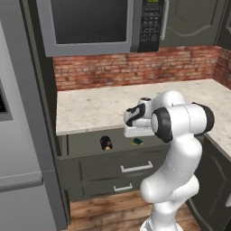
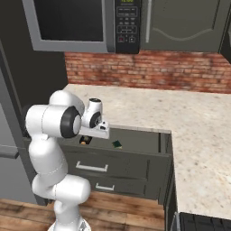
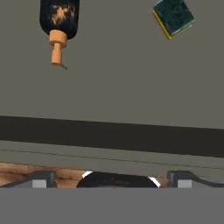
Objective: Restock the sink supplies by placing the sponge and soap dispenser on the counter and next to the sink. Make sure the soap dispenser is upright.
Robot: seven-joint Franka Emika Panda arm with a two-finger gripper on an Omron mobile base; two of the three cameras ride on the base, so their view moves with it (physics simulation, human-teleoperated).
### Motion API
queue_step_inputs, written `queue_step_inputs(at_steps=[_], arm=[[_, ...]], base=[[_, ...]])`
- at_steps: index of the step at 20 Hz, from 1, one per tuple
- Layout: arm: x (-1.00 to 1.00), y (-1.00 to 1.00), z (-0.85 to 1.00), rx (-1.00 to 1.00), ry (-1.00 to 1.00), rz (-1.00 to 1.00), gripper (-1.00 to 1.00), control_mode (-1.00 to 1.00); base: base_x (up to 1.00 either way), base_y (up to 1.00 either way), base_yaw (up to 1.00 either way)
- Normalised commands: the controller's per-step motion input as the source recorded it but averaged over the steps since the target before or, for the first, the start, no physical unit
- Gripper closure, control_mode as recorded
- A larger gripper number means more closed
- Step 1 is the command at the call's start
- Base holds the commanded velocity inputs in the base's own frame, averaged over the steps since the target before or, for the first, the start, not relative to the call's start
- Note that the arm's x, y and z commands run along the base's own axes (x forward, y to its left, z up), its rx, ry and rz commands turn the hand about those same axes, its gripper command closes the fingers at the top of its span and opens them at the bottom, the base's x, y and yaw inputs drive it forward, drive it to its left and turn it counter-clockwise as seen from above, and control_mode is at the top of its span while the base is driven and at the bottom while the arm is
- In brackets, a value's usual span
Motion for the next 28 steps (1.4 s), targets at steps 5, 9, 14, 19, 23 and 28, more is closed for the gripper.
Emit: queue_step_inputs(at_steps=[5,9,14,19,23,28], arm=[[0.48,-0.17,-0.38,0.04,0.0,0.0,-1.0,-1.0],[0.42,-0.29,-0.17,0.06,0.0,0.0,-1.0,-1.0],[0.47,-0.12,-0.36,0.02,0.0,0.0,-1.0,-1.0],[0.36,0.0,-0.52,0.0,0.05,0.0,-1.0,-1.0],[0.08,0.0,-0.49,0.0,0.07,0.0,-1.0,-1.0],[-0.08,0.0,-0.38,0.0,0.11,0.0,-1.0,-1.0]], base=[[0.0,0.0,0.0],[0.0,0.0,0.0],[0.0,0.0,0.0],[0.0,0.0,0.0],[0.0,0.0,0.0],[0.0,0.0,0.0]])
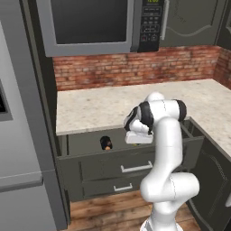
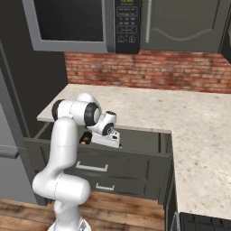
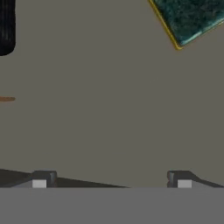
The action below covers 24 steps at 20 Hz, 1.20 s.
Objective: Restock the sink supplies by placing the sponge and soap dispenser on the counter and next to the sink. Make sure the soap dispenser is upright.
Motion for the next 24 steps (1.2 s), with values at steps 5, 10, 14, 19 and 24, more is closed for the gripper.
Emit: queue_step_inputs(at_steps=[5,10,14,19,24], arm=[[-0.27,0.0,-0.25,0.0,0.12,0.01,-1.0,-1.0],[-0.54,0.0,-0.08,0.0,0.13,0.0,-1.0,-1.0],[-0.82,0.0,0.0,0.02,0.11,0.0,-1.0,-1.0],[-0.99,-0.08,0.0,0.03,0.04,0.0,-1.0,-1.0],[-1.0,-0.08,0.0,0.02,0.01,0.0,-1.0,-1.0]], base=[[0.0,0.0,0.0],[0.0,0.0,0.0],[0.0,0.0,0.0],[0.0,0.0,0.0],[0.0,0.0,0.0]])
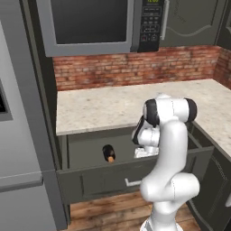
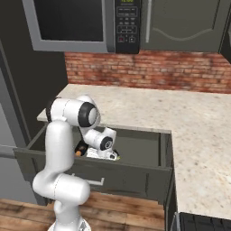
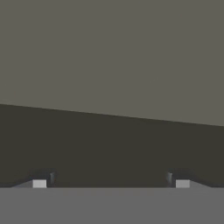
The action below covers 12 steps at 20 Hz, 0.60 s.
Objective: Restock the sink supplies by placing the sponge and soap dispenser on the counter and next to the sink. Make sure the soap dispenser is upright.
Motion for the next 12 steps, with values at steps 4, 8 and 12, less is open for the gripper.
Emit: queue_step_inputs(at_steps=[4,8,12], arm=[[-1.0,-0.07,0.0,0.01,0.0,0.0,-1.0,-1.0],[-1.0,-0.09,-0.03,0.0,0.01,0.0,-1.0,-1.0],[-0.77,-0.1,-0.03,0.0,0.03,-0.01,-1.0,-1.0]], base=[[0.0,0.0,0.0],[0.0,0.0,0.0],[0.0,0.0,0.0]])
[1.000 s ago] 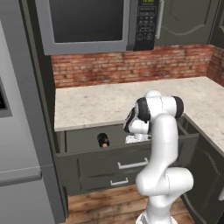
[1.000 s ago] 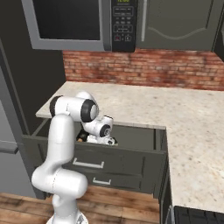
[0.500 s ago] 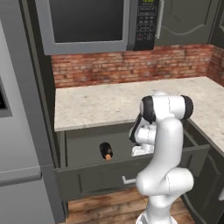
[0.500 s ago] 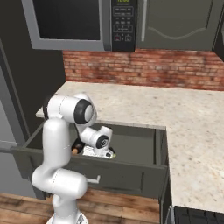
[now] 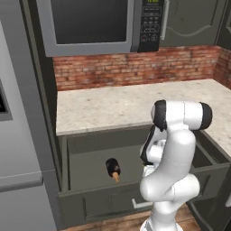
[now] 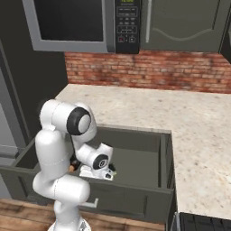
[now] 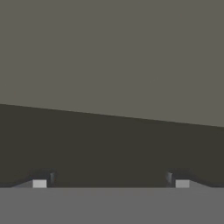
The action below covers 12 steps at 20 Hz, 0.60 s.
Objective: Restock the sink supplies by placing the sponge and soap dispenser on the counter and next to the sink. Make sure the soap dispenser is upright.
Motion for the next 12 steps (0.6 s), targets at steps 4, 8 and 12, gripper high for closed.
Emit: queue_step_inputs(at_steps=[4,8,12], arm=[[0.11,0.17,0.05,0.0,0.02,-0.11,-1.0,-1.0],[0.59,0.78,0.12,-0.02,0.0,-0.16,-1.0,-1.0],[0.42,0.98,0.08,-0.07,-0.06,-0.14,-1.0,-1.0]], base=[[0.0,0.0,0.0],[0.0,0.0,0.0],[0.0,0.0,0.0]])
